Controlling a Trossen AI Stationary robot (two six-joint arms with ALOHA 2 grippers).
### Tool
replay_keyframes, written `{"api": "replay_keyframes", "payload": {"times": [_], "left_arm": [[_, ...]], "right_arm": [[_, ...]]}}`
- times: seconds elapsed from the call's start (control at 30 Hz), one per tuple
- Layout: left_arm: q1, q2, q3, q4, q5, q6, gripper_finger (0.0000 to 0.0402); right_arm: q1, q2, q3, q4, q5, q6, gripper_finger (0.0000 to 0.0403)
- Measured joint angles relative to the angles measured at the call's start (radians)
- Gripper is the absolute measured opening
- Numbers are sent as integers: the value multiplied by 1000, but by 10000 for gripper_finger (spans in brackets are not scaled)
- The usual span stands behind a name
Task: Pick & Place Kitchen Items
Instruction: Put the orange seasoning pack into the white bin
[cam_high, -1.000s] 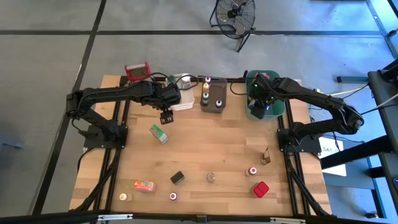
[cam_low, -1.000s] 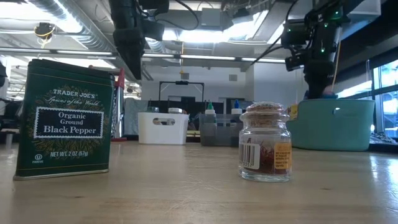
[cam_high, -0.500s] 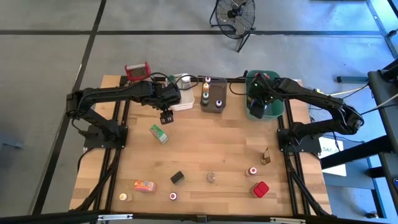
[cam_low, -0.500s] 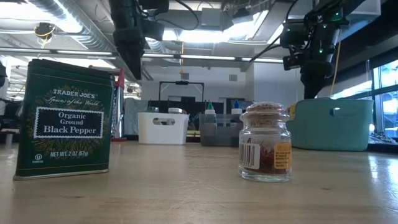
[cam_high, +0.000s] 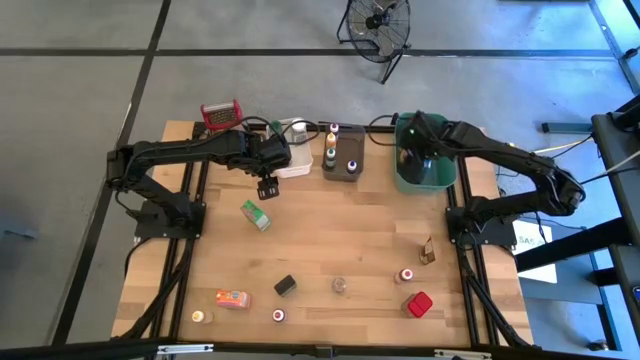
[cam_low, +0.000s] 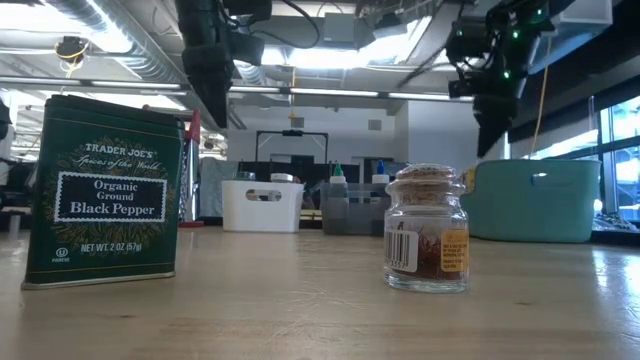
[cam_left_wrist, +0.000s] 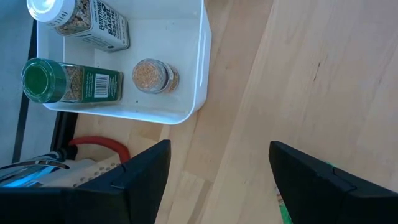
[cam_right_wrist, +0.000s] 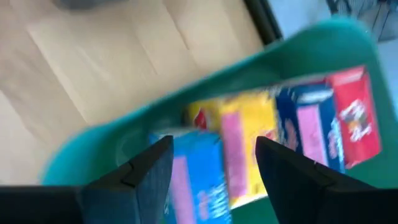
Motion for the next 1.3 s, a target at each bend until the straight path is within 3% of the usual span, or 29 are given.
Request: {"api": "replay_keyframes", "payload": {"times": [0.2, 0.4, 0.6, 0.8, 1.1, 1.3], "left_arm": [[0, 0, 0, 0, 0, 0, 268], [0, 0, 0, -17, 1, 0, 269], [0, 0, 0, -28, 1, 0, 267], [0, 0, 0, -34, 13, -17, 269], [-14, 0, 0, -97, 43, -61, 269], [-53, 0, 0, -106, 28, -72, 269]], "right_arm": [[66, -1, 118, -82, -78, 30, 229], [192, -1, 230, -245, -91, 141, 229], [357, -1, 311, -412, -207, 368, 229], [528, -1, 323, -452, -290, 627, 229], [759, -1, 323, -448, -247, 857, 229], [883, -1, 323, -474, -246, 1190, 229]]}}
